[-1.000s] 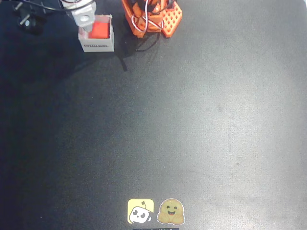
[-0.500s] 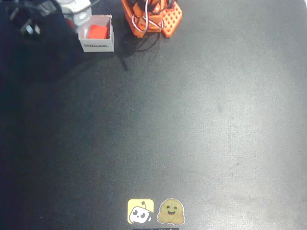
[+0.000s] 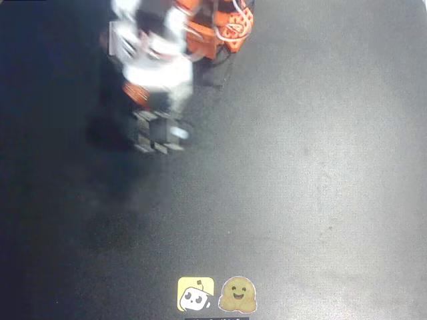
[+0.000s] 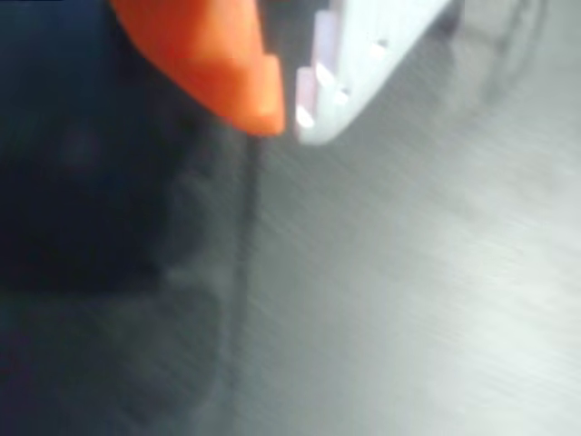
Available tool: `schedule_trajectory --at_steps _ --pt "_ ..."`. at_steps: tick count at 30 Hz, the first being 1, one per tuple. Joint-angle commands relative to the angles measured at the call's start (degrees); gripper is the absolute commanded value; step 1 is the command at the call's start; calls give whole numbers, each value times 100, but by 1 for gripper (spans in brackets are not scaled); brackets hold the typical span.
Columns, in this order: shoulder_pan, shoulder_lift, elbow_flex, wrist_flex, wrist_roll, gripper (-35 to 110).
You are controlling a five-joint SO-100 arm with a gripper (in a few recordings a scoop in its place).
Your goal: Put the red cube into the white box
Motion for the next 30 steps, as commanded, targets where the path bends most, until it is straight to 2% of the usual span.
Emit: schedule_trajectory --at_steps 1,9,15,30 --pt "-721 -18 237 -413 229 0" --pt "-1336 826 1521 -809 519 0" --pt "-1292 1793 2725 -1160 650 0" --pt "-1055 4500 5089 -932 773 0"
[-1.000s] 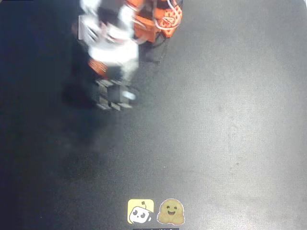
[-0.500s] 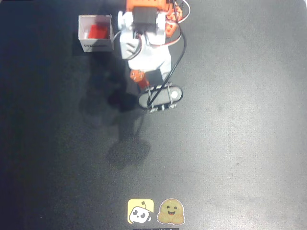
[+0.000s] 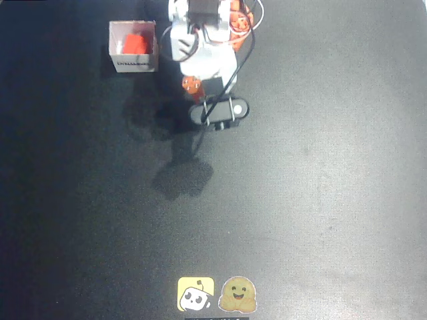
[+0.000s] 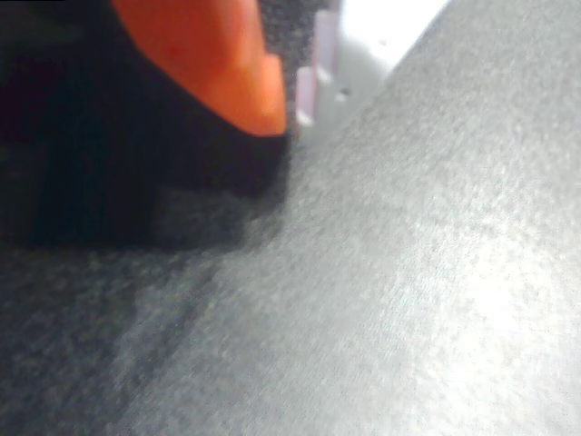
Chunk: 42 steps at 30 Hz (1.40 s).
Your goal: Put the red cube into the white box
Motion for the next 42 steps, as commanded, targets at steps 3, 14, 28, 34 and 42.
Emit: schedule_trajectory --at_steps 3,14,28,34,42 --pt "26 1336 729 246 -70 0" --pt "44 1670 1046 141 -62 0" --pt "35 2364 1046 492 -26 0" --pt "35 2364 1046 492 -26 0" --pt "35 2364 1055 492 -26 0"
